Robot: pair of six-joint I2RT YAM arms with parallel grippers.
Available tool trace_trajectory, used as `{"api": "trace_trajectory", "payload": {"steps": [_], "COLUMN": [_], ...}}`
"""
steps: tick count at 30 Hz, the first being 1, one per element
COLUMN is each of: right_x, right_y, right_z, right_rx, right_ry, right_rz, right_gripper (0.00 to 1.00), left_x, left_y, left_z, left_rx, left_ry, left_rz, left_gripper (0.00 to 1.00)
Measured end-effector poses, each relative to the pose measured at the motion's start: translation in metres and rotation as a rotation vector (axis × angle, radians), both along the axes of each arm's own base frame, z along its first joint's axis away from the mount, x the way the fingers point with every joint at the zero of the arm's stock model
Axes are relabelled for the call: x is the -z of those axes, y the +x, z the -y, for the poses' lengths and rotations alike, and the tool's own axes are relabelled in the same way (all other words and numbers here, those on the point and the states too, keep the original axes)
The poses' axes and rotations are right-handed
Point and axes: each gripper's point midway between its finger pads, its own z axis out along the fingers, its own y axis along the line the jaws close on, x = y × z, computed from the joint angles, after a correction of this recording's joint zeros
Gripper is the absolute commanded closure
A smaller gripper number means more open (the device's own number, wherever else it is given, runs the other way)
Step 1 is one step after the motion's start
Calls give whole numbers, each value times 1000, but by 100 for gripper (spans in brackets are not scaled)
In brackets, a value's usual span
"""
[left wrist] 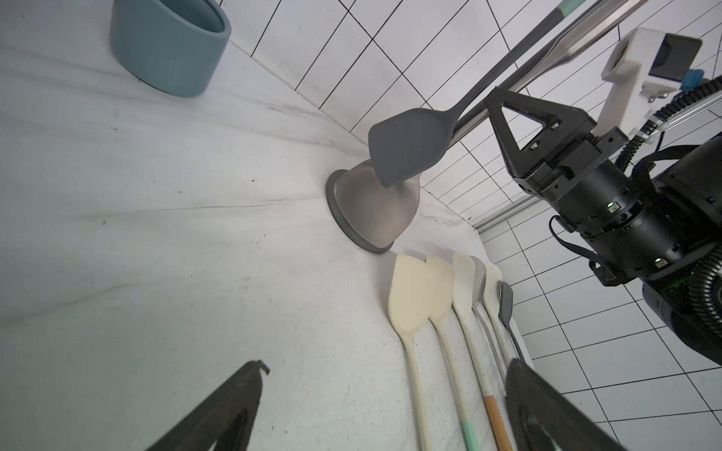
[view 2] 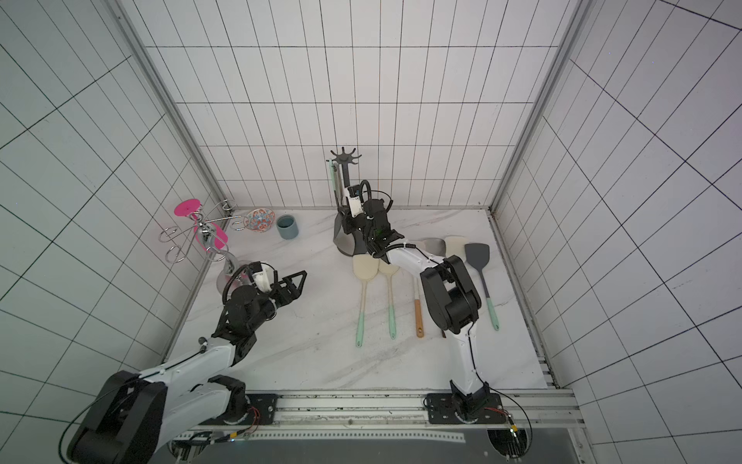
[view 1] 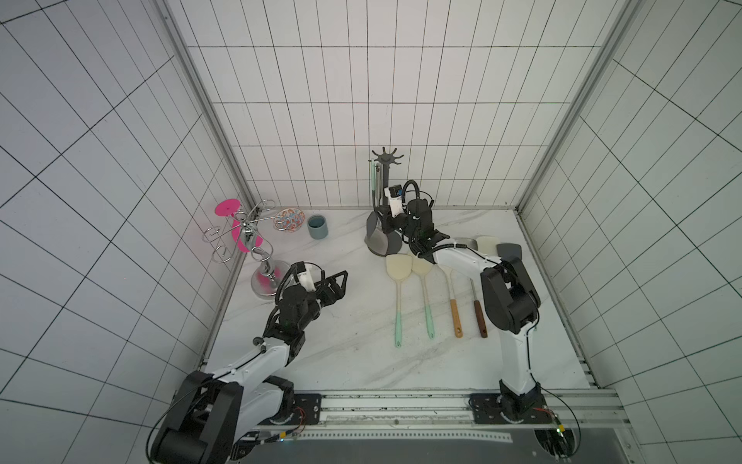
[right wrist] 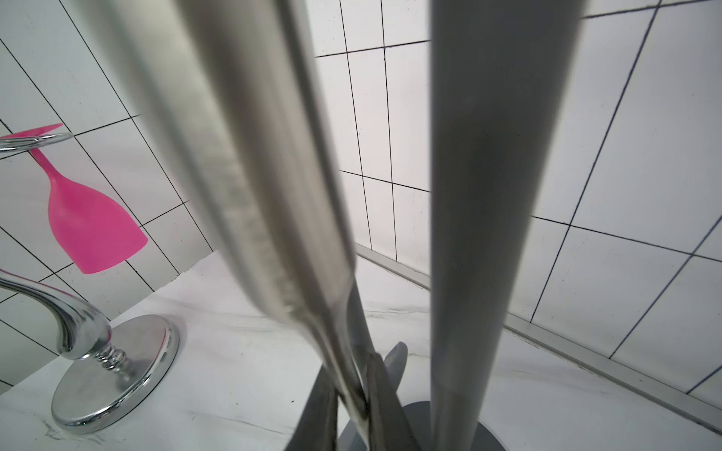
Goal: Take the spatula off the kitchen utensil rack
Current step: Take off the spatula from the rack.
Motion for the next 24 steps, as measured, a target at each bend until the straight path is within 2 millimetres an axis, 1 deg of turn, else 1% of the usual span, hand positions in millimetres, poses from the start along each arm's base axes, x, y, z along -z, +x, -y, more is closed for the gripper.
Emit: {"api": "trace_trajectory", "payload": {"steps": [3,8,19,24], "right_x": [-7,-3,-4,-14], "right_y": [-2,-7,-13,-19], "right_z": [-4,-12,-19,-18], "right_rx": [-10,-28,-32,-35], "right_ry": [3,-11,-19,7], "right_rz": [16,10,15,-17], "right_gripper": [96,100,100,100], "left_x": [0,0,-1,-2], "left_y": [0,0,0,0], "left_z": [0,0,0,0], "left_rx": [2,1,5,5], "left_ry": [-1,-4,-6,-7], "left_rz": [-1,-2,2,3], "left_gripper": [2,2,2,2]}}
